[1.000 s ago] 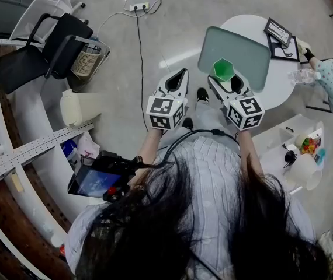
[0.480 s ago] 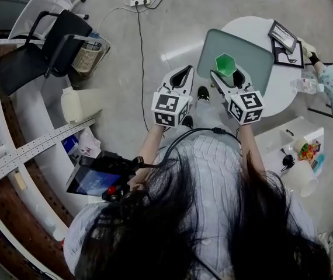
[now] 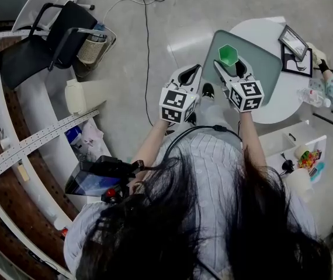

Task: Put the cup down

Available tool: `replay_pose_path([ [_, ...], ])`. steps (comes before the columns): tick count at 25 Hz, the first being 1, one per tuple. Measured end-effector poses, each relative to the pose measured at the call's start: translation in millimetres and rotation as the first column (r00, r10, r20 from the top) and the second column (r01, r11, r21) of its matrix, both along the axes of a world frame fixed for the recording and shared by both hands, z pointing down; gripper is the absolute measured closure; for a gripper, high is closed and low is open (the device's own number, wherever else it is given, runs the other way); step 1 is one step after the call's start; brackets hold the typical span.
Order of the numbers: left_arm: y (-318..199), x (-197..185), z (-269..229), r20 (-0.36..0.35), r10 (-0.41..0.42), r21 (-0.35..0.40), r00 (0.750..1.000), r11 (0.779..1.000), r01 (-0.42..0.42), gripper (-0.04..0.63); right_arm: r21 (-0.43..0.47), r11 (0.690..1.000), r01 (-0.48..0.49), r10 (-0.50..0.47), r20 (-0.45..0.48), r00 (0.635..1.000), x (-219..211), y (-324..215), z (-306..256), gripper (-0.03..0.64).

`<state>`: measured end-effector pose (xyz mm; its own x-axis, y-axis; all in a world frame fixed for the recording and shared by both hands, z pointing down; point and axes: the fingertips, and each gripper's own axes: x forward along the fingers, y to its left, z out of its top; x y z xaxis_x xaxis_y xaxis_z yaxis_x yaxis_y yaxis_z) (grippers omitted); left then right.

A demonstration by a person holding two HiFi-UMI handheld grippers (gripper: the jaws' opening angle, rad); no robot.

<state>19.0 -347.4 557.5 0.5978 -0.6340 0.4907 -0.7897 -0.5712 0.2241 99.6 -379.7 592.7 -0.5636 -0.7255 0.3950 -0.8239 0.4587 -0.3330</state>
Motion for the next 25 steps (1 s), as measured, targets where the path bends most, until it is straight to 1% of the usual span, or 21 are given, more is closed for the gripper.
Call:
replay_pose_path([
  [3,-13,3,9,-0.002,-0.005,-0.023,1.0,1.0,0.005,0.58,-0.025,1.0,0.0,-0.001,-0.017,1.0,5,-19,20,0.305],
  [7,-17,2,17,0.009,-0.004,-0.041,1.0,0.999,0.004,0.58,-0.043,0.999,0.006,-0.008,-0.044,0.999,6,-30,35,0.306],
  [11,-23,3,17,0.009,-0.005,-0.041,1.0,0.999,0.005,0.58,-0.055,0.998,0.031,-0.035,-0.073,0.997,2,-40,45,0.306],
  [17,-28,12,11,-0.002,-0.001,-0.039,1.0,0.999,0.001,0.58,-0.091,0.995,0.039,-0.048,-0.098,0.994,5,-49,59,0.305],
  [25,-30,8,13,0.006,-0.014,-0.045,1.0,0.999,0.015,0.58,-0.128,0.99,0.053,-0.069,-0.125,0.99,4,-54,76,0.305],
])
